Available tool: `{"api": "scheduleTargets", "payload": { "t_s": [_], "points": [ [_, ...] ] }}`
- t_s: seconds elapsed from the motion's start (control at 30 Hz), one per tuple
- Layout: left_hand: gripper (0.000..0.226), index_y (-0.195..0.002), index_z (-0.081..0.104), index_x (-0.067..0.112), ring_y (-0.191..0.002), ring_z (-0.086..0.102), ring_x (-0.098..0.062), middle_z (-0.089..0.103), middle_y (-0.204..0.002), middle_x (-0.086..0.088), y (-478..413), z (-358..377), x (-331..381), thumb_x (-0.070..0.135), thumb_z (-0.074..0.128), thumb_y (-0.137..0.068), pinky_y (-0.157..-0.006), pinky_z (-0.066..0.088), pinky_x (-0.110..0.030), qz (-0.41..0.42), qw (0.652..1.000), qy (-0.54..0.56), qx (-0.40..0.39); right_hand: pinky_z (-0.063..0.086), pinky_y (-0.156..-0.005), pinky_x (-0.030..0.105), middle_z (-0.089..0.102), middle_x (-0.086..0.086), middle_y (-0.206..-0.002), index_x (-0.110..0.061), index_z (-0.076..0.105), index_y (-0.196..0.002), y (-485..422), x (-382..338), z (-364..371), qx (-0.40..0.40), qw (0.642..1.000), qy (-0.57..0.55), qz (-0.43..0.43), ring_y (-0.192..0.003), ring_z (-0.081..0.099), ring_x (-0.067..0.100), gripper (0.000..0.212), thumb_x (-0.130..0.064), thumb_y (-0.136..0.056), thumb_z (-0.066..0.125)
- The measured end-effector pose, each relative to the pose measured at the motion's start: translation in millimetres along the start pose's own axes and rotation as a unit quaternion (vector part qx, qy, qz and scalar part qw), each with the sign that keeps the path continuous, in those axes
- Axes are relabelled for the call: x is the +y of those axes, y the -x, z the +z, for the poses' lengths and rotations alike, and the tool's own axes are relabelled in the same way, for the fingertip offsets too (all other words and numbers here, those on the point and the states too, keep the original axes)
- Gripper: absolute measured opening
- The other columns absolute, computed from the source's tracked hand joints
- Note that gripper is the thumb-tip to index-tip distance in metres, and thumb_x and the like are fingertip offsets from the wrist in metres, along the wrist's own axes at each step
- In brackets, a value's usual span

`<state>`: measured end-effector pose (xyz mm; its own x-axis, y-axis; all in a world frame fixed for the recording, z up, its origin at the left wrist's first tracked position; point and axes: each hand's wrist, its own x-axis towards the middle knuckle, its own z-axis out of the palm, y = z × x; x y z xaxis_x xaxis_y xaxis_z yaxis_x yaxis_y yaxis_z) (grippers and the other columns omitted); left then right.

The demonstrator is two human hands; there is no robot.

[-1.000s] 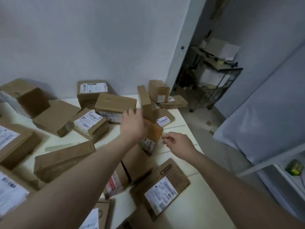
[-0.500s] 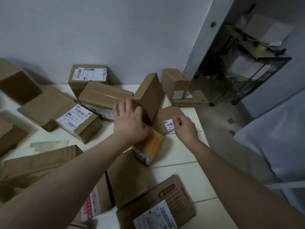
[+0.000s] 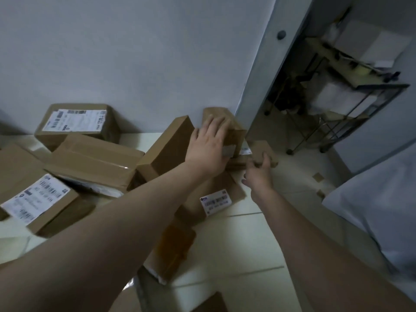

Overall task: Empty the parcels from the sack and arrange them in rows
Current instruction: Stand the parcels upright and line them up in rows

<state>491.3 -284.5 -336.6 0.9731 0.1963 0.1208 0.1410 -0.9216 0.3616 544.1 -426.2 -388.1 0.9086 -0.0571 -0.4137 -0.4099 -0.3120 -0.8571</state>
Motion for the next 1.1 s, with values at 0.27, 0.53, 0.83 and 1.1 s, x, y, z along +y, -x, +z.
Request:
{"api": "scheduleTargets", "payload": {
  "t_s": [0.27, 0.53, 0.83, 1.1],
  "points": [
    [0.07, -0.135, 0.043, 0.024, -0.138, 0.029, -0.031, 0.034, -0.144, -0.008, -21, 21, -10, 0.057, 0.069, -0.08, -0.102, 0.043, -0.051, -0.111, 0.981, 0.133, 0.085, 0.058, -0.086, 0.036, 0.064, 0.003, -0.128, -0.035, 0.049, -0.137, -14, 8, 18, -0.147, 0.953, -0.254, 0.076, -0.089, 0.072, 0.015, 0.033, -0.033, -0.105, 0.041],
    [0.066, -0.117, 0.042, 0.014, -0.107, 0.049, -0.036, 0.039, -0.126, -0.014, 13, -19, -34, 0.051, 0.072, -0.073, -0.081, 0.048, -0.042, -0.347, 0.925, 0.094, 0.119, 0.058, -0.086, 0.04, 0.064, 0.001, -0.127, -0.033, 0.058, -0.127, 70, 33, 81, -0.22, 0.958, -0.179, 0.054, -0.109, 0.066, 0.025, 0.028, -0.038, -0.101, 0.047],
    [0.047, -0.122, 0.053, 0.019, -0.099, 0.062, -0.026, 0.064, -0.11, -0.006, 25, -17, -44, 0.048, 0.043, -0.086, -0.092, 0.052, -0.044, -0.476, 0.632, 0.6, 0.118, 0.047, -0.091, 0.034, 0.05, -0.002, -0.144, -0.032, 0.02, -0.153, 0, 3, 18, -0.059, 0.989, 0.065, -0.117, -0.111, 0.055, 0.016, 0.068, -0.016, -0.096, 0.052],
    [0.063, -0.153, 0.023, 0.037, -0.11, 0.055, -0.024, 0.041, -0.144, -0.008, 38, 24, -34, 0.034, 0.052, -0.097, -0.086, 0.044, -0.032, -0.43, 0.779, 0.446, 0.095, 0.014, -0.119, 0.046, 0.005, 0.009, -0.161, -0.041, 0.03, -0.148, 14, 39, 13, -0.068, 0.887, 0.424, -0.167, -0.147, 0.012, 0.032, 0.073, -0.054, -0.084, 0.063]
  ]
}}
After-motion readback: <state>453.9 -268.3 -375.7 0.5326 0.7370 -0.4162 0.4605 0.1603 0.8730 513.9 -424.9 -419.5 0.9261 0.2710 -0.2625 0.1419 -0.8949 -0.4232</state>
